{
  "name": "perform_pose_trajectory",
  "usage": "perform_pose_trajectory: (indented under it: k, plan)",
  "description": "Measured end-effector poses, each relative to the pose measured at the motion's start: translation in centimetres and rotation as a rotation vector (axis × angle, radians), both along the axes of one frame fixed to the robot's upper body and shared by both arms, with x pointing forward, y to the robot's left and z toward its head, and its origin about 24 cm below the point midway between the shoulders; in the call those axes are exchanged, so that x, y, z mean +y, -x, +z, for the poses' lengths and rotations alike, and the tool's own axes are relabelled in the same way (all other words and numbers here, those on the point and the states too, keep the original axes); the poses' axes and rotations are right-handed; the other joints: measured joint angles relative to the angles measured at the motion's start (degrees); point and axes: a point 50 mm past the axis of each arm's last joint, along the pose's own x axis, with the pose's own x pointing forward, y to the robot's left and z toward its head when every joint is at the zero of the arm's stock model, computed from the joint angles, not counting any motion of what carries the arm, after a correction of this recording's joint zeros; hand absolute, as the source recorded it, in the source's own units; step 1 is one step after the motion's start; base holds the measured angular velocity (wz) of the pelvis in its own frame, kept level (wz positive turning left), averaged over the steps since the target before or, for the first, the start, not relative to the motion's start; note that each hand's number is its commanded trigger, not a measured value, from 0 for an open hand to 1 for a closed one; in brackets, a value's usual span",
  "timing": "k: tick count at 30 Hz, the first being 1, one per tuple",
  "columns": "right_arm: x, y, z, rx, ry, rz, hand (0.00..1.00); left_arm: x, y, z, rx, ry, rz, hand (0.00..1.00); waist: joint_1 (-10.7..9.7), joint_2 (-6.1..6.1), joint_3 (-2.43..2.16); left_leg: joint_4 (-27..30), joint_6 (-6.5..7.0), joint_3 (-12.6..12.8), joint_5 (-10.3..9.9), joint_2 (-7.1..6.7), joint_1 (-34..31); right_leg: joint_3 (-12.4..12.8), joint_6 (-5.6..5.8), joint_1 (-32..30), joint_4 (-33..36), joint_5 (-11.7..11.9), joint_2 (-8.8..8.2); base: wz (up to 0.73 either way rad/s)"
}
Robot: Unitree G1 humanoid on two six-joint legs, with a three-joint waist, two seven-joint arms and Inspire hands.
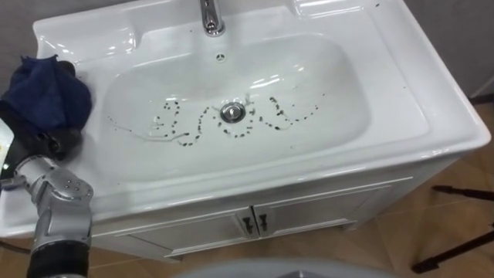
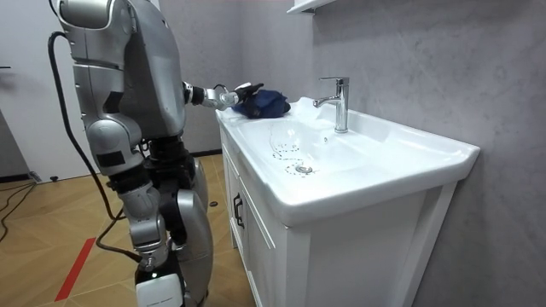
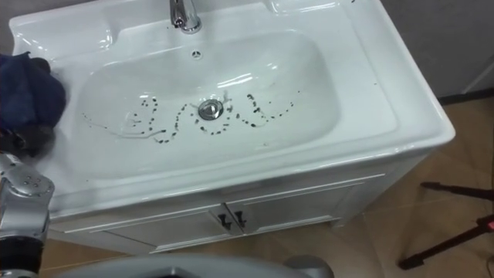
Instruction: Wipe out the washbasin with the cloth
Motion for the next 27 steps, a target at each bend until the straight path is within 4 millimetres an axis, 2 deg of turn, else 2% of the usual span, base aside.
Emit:
perform_pose_trajectory:
  k: [1, 4, 6, 7, 8, 10, 19, 27]
  plan:
    - [0.0, -0.1, 0.0, -0.002, 0.001, 0.004, 0.0, 0.0, 0.0, 0.0, 0.008, -0.003, -0.008, 0.51, -0.25, -0.04, 0.04, 0.06, 0.0, 0.0, 0.0, -0.01, -0.17, 0.01, 0.0, -0.07, 0.03, 0.0, -0.02, 0.0]
    - [-0.1, -0.4, 0.0, -0.007, 0.002, 0.008, 0.0, 0.0, -0.1, 0.0, 0.022, -0.02, -0.021, 0.55, -0.6, -0.28, 0.22, 0.21, 0.0, 0.0, 0.0, -0.01, -0.34, 0.01, -0.01, -0.27, 0.29, -0.01, -0.02, 0.0]
    - [-0.1, -0.5, 0.0, -0.011, 0.003, 0.01, 0.0, -0.1, -0.1, 0.0, 0.027, -0.021, -0.025, 0.62, -0.78, -0.28, 0.22, 0.26, 0.0, 0.0, 0.0, -0.01, -0.43, 0.05, -0.02, -0.49, 0.43, -0.02, -0.03, 0.0]
    - [-0.1, -0.6, 0.0, -0.013, 0.003, 0.014, 0.0, -0.1, -0.1, 0.0, 0.032, -0.016, -0.03, 0.88, -0.95, -0.24, 0.2, 0.27, 0.0, -0.01, 0.0, -0.02, -0.48, 0.05, -0.02, -0.55, 0.47, -0.02, -0.04, 0.0]
    - [-0.1, -0.6, 0.0, -0.016, 0.004, 0.016, 0.0, -0.1, -0.1, -0.1, 0.035, -0.013, -0.032, 1.0, -1.01, -0.29, 0.21, 0.33, 0.0, -0.01, 0.0, -0.02, -0.46, 0.05, -0.02, -0.52, 0.52, -0.02, -0.04, 0.0]
    - [-0.1, -0.7, 0.0, -0.022, 0.007, 0.018, 0.0, -0.1, -0.1, -0.1, 0.035, -0.013, -0.032, 1.0, -0.99, -0.14, 0.13, 0.4, 0.0, -0.01, 0.0, -0.02, -0.53, 0.03, -0.02, -0.43, 0.53, -0.02, -0.05, 0.0]
    - [-0.5, -0.8, 0.1, -0.023, 0.023, 0.019, 0.0, 0.0, -0.2, -0.3, 0.092, 0.001, -0.059, 1.0, -0.96, 0.75, 0.3, 0.4, 0.01, -0.06, 0.0, -0.04, -0.75, 0.04, -0.02, -0.5, 0.53, -0.02, -0.05, 0.0]
    - [-0.8, -1.1, 0.2, -0.026, 0.036, 0.041, 0.0, -0.1, -0.2, -0.4, 0.107, 0.018, -0.068, 1.0, -1.1, 0.92, 0.27, 0.41, 0.01, -0.04, 0.0, -0.05, -0.49, 0.02, -0.02, -0.45, 0.48, -0.01, -0.07, 0.0]
